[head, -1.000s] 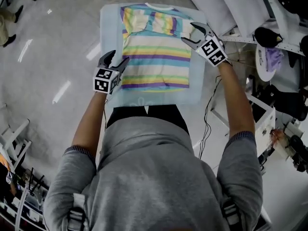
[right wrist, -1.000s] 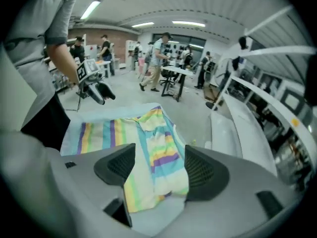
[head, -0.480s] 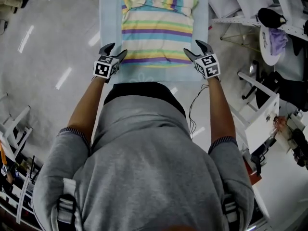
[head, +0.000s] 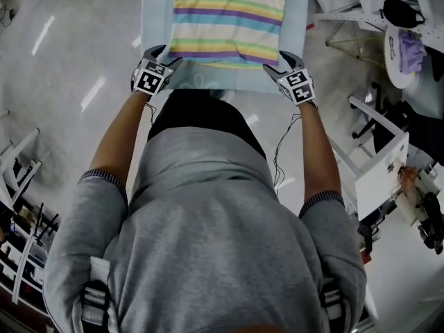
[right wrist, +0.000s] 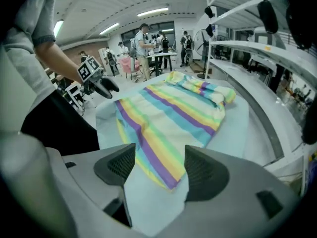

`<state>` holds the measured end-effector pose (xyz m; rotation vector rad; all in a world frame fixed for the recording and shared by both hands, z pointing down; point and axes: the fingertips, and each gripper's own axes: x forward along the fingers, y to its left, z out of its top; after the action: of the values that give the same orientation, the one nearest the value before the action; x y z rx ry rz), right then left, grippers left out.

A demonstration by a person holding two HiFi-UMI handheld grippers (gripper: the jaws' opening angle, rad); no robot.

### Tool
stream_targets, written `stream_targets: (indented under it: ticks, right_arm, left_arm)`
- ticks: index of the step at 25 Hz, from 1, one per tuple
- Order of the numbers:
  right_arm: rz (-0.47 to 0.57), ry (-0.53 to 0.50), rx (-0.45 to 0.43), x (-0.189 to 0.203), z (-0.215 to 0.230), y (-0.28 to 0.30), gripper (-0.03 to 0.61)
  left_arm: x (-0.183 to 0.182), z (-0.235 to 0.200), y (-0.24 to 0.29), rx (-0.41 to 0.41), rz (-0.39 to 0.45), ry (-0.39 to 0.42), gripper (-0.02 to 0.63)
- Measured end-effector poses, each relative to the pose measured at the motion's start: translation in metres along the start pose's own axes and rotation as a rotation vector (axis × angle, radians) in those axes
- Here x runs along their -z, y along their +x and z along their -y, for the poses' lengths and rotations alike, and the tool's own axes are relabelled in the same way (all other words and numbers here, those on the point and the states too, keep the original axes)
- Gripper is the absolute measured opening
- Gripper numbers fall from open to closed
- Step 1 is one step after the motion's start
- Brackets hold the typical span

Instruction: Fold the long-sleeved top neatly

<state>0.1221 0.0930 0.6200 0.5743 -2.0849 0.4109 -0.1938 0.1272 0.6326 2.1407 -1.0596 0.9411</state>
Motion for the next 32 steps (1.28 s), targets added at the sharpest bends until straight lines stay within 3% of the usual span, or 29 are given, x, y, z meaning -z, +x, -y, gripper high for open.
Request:
stream_targets:
  ticks: [7, 13, 19, 24, 32]
  right_arm:
    - [-0.085, -0.184, -0.073, 0.033, -0.029, 0.01, 0.307]
    - [-0.147, -0.313, -0.097, 0.051, -0.027, 0.021, 0.286]
    - [-0.241, -0.506, -0.112, 0.066, -0.017, 0.028, 0.247]
    - [-0.298, -0.619, -0.13, 0.073, -0.008, 0.035, 0.222]
    - [-0.377, -0.754, -0.176, 0.088, -0.004, 0.047, 0.174]
  left_arm:
    - [0.022, 0.028, 0.008, 0.037, -0.063, 0.278, 0.304]
    - [0.034, 0.035, 0.016, 0.071, -0.125, 0.49, 0.304]
    - [0.046, 0.031, 0.028, 0.126, -0.213, 0.72, 0.302]
    - [0.057, 0.023, 0.035, 0.165, -0.287, 0.836, 0.272]
    - [0.069, 0.021, 0.044, 0.223, -0.344, 0.929, 0.234]
